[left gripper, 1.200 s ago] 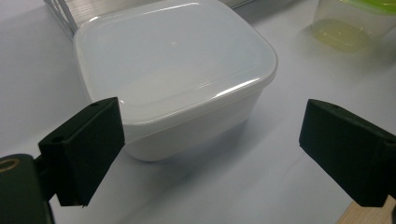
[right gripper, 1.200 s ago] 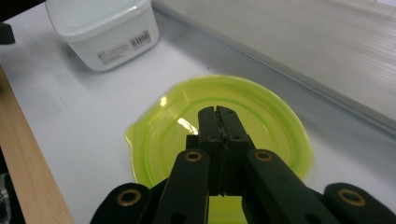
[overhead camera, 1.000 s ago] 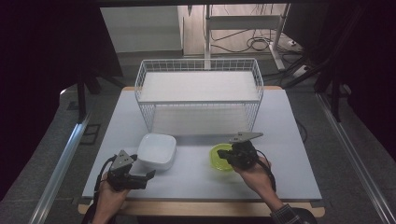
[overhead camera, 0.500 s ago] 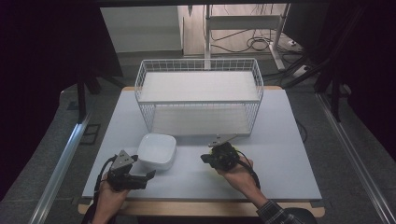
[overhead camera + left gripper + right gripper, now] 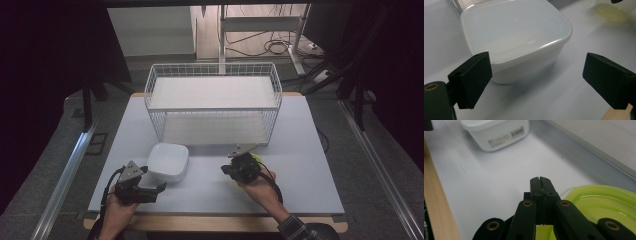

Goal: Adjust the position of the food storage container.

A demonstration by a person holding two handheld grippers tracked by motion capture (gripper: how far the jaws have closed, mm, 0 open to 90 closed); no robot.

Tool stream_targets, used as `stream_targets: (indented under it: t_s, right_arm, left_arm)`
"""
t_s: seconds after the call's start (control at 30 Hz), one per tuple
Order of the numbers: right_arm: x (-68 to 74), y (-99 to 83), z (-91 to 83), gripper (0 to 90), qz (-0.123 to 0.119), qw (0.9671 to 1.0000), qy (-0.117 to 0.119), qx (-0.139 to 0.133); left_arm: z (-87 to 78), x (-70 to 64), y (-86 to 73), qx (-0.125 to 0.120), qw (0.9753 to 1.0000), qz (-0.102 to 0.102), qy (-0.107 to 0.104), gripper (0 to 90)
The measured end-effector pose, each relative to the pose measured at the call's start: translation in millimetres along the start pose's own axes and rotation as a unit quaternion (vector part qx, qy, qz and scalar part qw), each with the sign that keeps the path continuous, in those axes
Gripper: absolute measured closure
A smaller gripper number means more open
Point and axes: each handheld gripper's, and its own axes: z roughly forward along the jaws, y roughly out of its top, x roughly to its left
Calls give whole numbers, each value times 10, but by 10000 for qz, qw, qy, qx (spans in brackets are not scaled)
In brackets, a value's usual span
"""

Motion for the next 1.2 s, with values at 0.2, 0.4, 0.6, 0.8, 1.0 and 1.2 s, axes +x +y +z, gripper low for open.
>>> stream_targets:
  t_s: [0.2, 0.4, 0.6, 0.8, 1.0, 1.2]
  right_arm:
    - [-138, -92, -117, 894, 112, 9998, -183, -17]
    - [-266, -185, -225, 894, 338, 9989, -327, -8]
    - [-374, -268, -296, 894, 471, 9977, -478, 31]
    - [-518, -346, -388, 894, 662, 9956, -667, -23]
    - [-685, -421, -483, 894, 849, 9928, -846, -80]
    - [-862, -501, -581, 894, 1094, 9884, -1045, -158]
  left_arm:
    - [4, -4, 0, 5, 10000, 11, -65, 77]
    - [7, -6, 0, 14, 10000, -4, -81, 76]
    - [6, 2, -1, 4, 9999, -57, -102, 75]
    - [8, -2, 2, -2, 9998, -73, -174, 72]
    - [17, -7, 2, 44, 9999, -47, -158, 69]
    - [13, 0, 5, 45, 9996, -59, -255, 64]
